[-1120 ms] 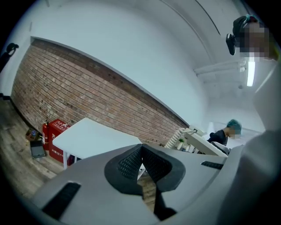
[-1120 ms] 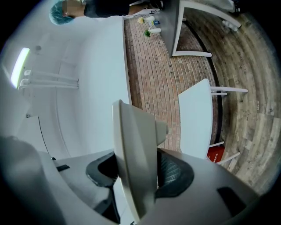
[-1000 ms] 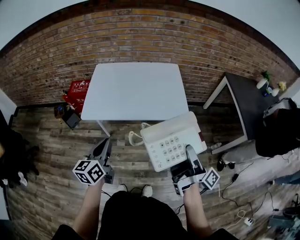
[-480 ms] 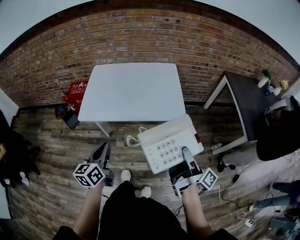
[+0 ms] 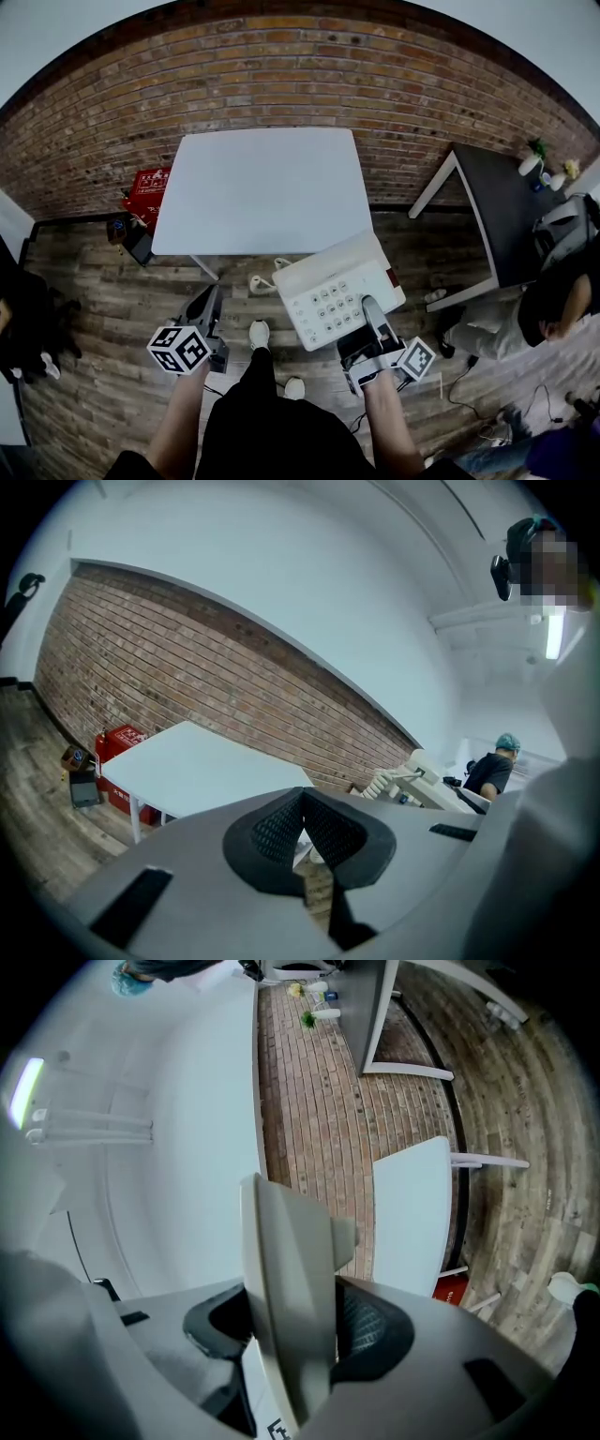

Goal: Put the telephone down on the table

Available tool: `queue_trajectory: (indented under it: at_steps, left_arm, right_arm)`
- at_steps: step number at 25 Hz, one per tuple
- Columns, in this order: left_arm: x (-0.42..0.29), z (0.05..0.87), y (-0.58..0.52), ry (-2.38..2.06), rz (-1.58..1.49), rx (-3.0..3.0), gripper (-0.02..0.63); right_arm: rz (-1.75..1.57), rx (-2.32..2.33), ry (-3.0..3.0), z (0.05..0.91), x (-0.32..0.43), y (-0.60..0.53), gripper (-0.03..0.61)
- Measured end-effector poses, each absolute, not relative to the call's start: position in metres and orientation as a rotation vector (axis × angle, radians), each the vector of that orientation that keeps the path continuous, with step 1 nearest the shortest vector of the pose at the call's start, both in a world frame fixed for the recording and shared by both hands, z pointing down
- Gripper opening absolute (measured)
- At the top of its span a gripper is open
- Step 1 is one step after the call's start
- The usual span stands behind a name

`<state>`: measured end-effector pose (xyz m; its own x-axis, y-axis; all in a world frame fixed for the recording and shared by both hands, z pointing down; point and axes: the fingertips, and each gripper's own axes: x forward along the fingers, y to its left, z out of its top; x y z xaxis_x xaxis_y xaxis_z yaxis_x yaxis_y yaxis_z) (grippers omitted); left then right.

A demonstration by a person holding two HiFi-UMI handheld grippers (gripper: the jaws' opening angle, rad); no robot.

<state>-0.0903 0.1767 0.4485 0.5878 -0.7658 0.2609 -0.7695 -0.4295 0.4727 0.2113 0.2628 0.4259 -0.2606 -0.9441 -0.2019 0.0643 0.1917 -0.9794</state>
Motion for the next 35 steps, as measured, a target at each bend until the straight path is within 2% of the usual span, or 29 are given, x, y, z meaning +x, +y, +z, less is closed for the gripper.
queue_trajectory:
  at_steps: [22,35]
  left_arm:
    - [-0.115,0.471,-0.045,-1.079,0.062,2.301,0.012]
    - [-0.131,0.484,-0.111,-0.988,0.094,2.352,0.012]
  right_arm:
    - [-1.224,-0.956,1.489,0.441,0.178,0.066,0.222]
    - [-1.242,-1.002,1.478,0.460,0.150,0.001,0.222]
